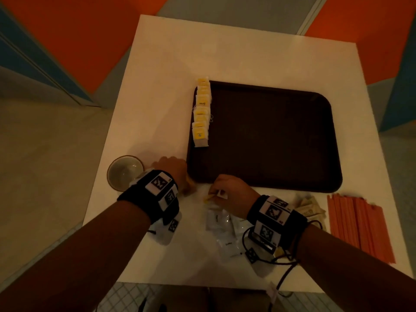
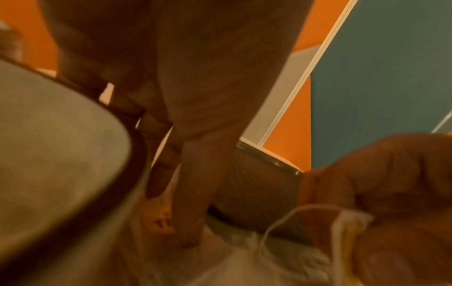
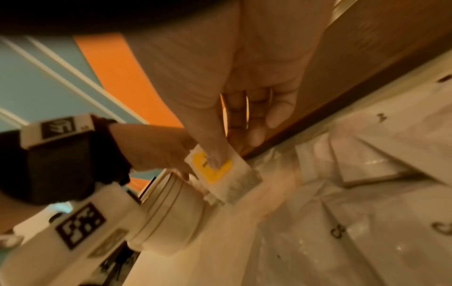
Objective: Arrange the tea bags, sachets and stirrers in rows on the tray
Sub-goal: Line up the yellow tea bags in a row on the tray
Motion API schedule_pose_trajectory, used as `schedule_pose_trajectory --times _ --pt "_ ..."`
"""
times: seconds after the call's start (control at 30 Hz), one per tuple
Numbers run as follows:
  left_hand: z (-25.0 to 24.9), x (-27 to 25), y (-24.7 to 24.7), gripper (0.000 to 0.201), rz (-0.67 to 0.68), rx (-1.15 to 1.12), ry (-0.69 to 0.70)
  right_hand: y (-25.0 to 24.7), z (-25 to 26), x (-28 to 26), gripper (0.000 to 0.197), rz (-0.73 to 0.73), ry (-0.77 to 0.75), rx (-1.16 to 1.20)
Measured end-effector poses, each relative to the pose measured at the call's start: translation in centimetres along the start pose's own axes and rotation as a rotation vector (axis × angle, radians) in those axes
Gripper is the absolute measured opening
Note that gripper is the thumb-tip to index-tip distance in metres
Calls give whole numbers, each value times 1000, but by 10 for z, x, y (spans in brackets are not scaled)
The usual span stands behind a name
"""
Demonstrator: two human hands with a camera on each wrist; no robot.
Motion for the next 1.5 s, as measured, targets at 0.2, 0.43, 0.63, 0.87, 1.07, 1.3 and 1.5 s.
schedule_pose_trajectory --times 0.2,0.43,0.63,0.87,1.07,1.3,1.5 --pt "-8 13 3 53 132 55 58 -9 -7 -9 21 -52 30 20" --pt "-6 12 5 39 131 38 105 -13 -16 -8 17 -94 19 44" --pt "0 -6 -9 18 72 -92 239 -18 -18 -5 8 -130 49 103" --pt "14 -15 -53 10 -124 -572 353 -29 -20 5 6 -279 104 236" --pt "2 25 -69 21 64 -630 319 -41 -8 34 16 -171 97 220" --pt "-11 54 -76 13 -39 -527 325 -44 -8 75 29 -73 154 61" --pt "-4 53 -80 30 -289 -596 267 -44 -14 84 28 -203 178 113"
Point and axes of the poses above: each hand's wrist, its own x-axis towards the middle knuckle, its own y-axis out of the palm, z = x × y, the point moved 1 cm from there along x, towards the middle knuckle, and after that the axes turned 6 degrees about -y, right-handed, at the moved point
